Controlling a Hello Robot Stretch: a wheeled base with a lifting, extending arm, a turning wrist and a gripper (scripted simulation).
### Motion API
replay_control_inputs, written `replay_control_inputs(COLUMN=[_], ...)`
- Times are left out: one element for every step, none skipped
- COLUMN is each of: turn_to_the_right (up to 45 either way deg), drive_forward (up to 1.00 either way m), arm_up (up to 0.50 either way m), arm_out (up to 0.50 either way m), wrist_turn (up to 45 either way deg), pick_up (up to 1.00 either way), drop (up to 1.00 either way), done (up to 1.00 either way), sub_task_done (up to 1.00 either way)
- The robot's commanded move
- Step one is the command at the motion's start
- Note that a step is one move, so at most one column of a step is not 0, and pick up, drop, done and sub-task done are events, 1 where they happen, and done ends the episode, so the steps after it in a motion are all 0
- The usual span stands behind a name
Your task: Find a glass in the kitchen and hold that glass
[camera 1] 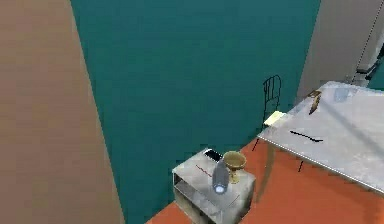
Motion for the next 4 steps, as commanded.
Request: replay_control_inputs(turn_to_the_right=[18.0, 0.0, -45.0, -45.0], drive_forward=[0.0, 0.25, 0.0, 0.0], arm_up=[0.0, 0.0, 0.0, 0.0], arm_out=[0.0, 0.0, 0.0, 0.0], wrist_turn=[0.0, 0.0, 0.0, 0.0], pick_up=[0.0, 0.0, 0.0, 0.0], drop=[0.0, 0.0, 0.0, 0.0], done=[0.0, 0.0, 0.0, 0.0], sub_task_done=[0.0, 0.0, 0.0, 0.0])
